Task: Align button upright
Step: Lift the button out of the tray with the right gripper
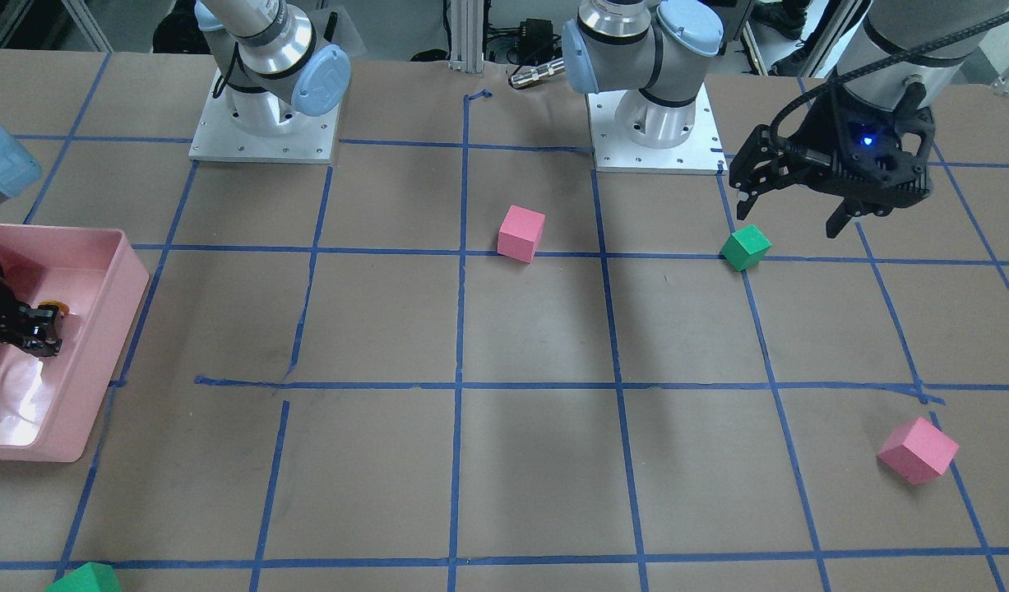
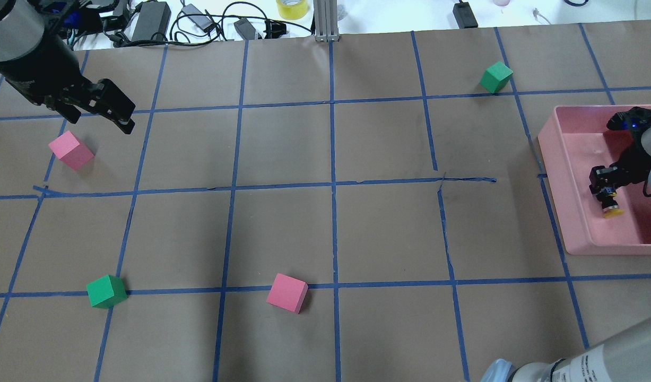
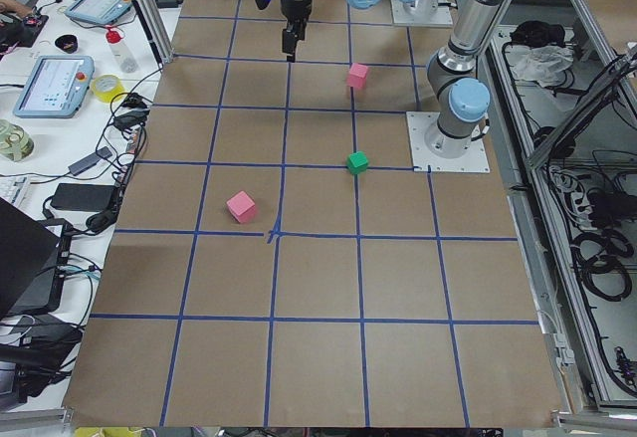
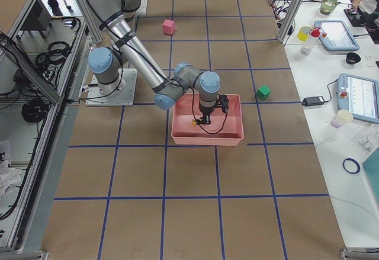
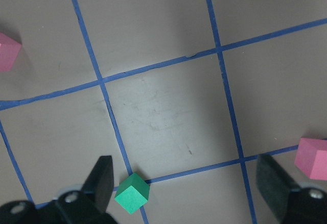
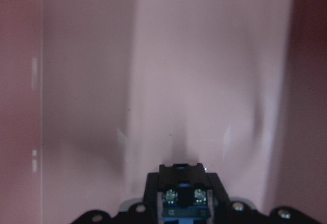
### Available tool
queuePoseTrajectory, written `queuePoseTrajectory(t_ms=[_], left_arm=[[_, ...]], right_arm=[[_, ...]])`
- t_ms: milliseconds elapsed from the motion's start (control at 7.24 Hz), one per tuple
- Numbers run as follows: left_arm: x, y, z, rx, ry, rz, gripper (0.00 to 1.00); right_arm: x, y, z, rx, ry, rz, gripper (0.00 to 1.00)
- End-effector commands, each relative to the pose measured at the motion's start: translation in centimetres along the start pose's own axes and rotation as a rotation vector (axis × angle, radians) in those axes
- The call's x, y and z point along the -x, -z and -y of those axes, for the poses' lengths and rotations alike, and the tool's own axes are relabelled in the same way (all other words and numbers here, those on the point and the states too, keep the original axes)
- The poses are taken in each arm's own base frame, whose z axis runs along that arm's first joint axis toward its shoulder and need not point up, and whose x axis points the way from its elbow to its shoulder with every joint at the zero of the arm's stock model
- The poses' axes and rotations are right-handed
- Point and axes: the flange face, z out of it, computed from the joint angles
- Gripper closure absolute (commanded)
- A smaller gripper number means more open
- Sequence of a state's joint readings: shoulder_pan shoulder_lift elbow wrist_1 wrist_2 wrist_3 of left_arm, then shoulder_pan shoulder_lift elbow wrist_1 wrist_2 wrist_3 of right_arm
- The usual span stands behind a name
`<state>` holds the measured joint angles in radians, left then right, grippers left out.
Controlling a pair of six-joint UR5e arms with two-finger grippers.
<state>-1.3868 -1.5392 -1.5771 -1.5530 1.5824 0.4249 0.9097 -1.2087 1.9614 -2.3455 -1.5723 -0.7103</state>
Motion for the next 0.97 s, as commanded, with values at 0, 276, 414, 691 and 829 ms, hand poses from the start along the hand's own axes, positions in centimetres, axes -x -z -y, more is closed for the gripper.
queuePoseTrajectory(t_ms=[0,276,414,691,829], left_arm=[[-0.2,0.5,-0.2,-0.007,0.021,0.0,0.0],[-0.4,0.0,0.0,0.006,0.057,0.003,0.0],[-0.6,-0.2,0.0,0.009,0.055,-0.005,0.0],[-0.5,0.1,-0.1,0.005,0.055,0.001,0.0],[-0.5,-0.8,0.1,0.021,0.055,-0.008,0.0]], right_arm=[[-0.2,0.8,0.3,-0.013,-0.011,-0.009,1.0],[-0.1,2.7,0.8,-0.034,-0.002,-0.032,1.0],[-0.1,5.7,1.4,-0.036,0.004,-0.028,1.0],[1.7,13.5,6.1,-0.061,0.065,-0.04,1.0],[5.7,16.8,8.4,-0.059,0.069,-0.03,1.0]])
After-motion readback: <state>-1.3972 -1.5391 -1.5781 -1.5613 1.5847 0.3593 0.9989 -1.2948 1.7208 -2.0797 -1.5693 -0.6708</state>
